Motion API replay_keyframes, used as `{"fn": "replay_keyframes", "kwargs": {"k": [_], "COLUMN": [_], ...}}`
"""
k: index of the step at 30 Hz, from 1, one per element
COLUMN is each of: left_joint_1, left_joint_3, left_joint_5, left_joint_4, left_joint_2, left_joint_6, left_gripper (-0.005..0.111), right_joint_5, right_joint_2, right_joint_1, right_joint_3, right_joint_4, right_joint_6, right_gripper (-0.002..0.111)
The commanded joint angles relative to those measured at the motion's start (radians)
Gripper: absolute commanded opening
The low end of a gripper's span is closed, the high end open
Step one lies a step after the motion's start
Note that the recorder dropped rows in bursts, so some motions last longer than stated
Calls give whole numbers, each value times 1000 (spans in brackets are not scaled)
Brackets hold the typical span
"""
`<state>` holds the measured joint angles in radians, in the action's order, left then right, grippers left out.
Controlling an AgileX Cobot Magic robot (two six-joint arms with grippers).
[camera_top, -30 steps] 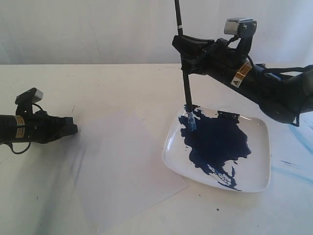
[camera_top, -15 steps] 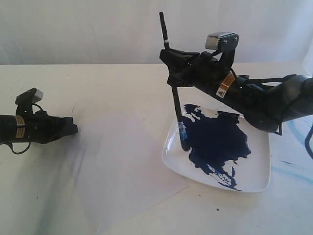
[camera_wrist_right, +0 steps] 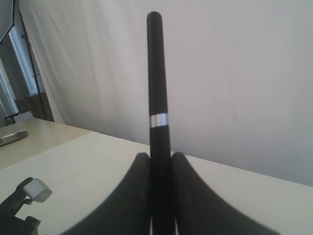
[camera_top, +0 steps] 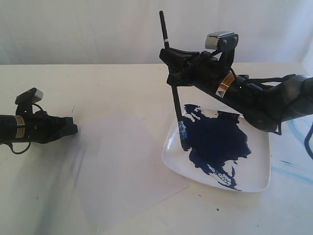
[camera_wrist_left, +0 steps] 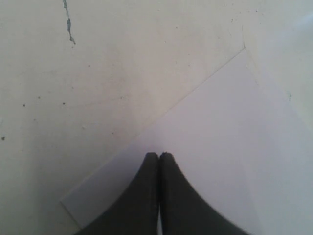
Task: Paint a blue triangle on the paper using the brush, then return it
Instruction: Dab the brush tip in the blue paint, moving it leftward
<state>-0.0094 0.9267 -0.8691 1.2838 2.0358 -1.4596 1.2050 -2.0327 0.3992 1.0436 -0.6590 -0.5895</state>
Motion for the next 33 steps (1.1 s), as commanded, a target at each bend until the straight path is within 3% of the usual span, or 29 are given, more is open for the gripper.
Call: {"fn": "replay_keyframes", "kwargs": {"k": [1,11,33], "left_joint_1": [-3,-3,-3], "left_joint_3": [-5,-5,-5], "left_joint_5": [51,51,51], "left_joint_4": [19,19,19], "left_joint_2": [2,2,2], "left_joint_6": [2,2,2], "left_gripper": [0,0,0], "right_joint_5": [16,16,16], "right_joint_2": [-3,-3,68], "right_joint_1": [1,1,1], "right_joint_3": [2,2,2], "right_joint_4": [-16,-102,-93], "right_joint_6": [4,4,4], "right_gripper": [0,0,0]}}
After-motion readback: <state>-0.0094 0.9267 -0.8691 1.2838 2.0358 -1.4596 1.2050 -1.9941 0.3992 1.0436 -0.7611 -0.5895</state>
